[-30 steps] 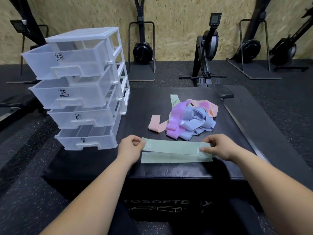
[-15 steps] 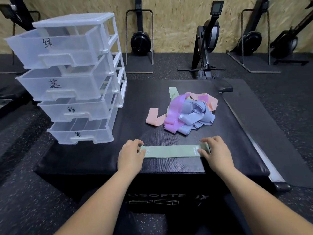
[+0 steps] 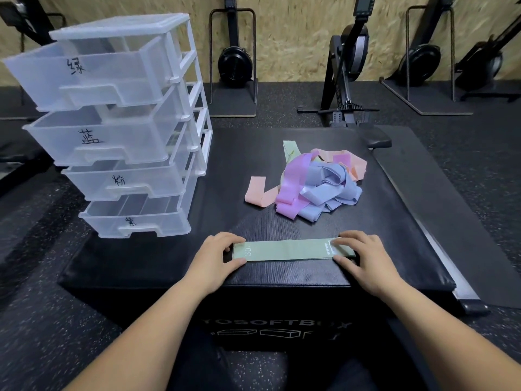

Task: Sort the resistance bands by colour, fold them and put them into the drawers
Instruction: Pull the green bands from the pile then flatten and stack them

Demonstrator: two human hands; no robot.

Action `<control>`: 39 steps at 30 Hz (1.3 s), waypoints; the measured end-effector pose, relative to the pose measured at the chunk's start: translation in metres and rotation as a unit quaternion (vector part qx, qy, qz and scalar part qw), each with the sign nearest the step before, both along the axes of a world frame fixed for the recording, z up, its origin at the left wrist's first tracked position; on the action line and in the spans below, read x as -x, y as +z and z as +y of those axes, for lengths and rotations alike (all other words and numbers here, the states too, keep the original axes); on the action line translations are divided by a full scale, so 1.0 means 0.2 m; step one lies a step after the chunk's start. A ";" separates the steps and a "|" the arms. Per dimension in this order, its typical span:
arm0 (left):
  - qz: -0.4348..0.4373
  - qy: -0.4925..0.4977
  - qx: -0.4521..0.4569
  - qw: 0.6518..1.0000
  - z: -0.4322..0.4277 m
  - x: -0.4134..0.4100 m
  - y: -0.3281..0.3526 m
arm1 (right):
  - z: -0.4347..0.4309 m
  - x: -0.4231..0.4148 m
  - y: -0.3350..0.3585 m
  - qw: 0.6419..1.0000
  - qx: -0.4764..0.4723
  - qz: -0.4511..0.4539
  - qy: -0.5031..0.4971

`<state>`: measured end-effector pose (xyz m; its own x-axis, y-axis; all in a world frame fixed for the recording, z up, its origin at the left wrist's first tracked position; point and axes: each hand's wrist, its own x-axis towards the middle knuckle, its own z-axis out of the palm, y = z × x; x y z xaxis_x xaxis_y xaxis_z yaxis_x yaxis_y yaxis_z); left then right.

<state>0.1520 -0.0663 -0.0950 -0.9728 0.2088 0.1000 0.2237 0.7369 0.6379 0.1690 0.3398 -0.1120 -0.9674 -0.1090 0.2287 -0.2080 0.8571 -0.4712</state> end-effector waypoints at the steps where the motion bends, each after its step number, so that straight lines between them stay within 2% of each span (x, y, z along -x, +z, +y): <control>1: 0.004 -0.002 0.003 1.000 0.00 0.00 0.00 | 0.00 0.00 0.00 1.000 -0.001 0.000 0.000; 9: -0.009 -0.015 0.019 1.000 0.00 0.01 0.03 | -0.01 0.00 0.03 0.999 0.006 -0.033 -0.001; 12: -0.017 -0.030 0.031 0.999 -0.01 0.05 0.09 | 0.00 0.01 0.09 0.999 0.003 -0.030 0.019; 20: -0.009 -0.017 0.068 0.998 0.07 0.26 0.25 | -0.08 0.19 0.27 0.999 -0.026 0.004 -0.021; 29: 0.004 -0.002 0.084 0.996 0.24 0.50 0.24 | -0.43 0.59 0.36 0.989 -0.147 -0.012 0.030; 32: -0.009 0.005 0.107 0.994 0.31 0.57 0.20 | -0.55 0.72 0.39 0.979 -0.195 -0.028 0.056; 35: -0.044 0.026 0.087 0.995 0.35 0.62 0.16 | -0.64 0.83 0.38 0.967 -0.237 -0.040 0.082; 39: -0.046 0.033 0.114 0.992 0.35 0.65 0.09 | -0.63 0.94 0.32 0.960 -0.265 -0.085 0.028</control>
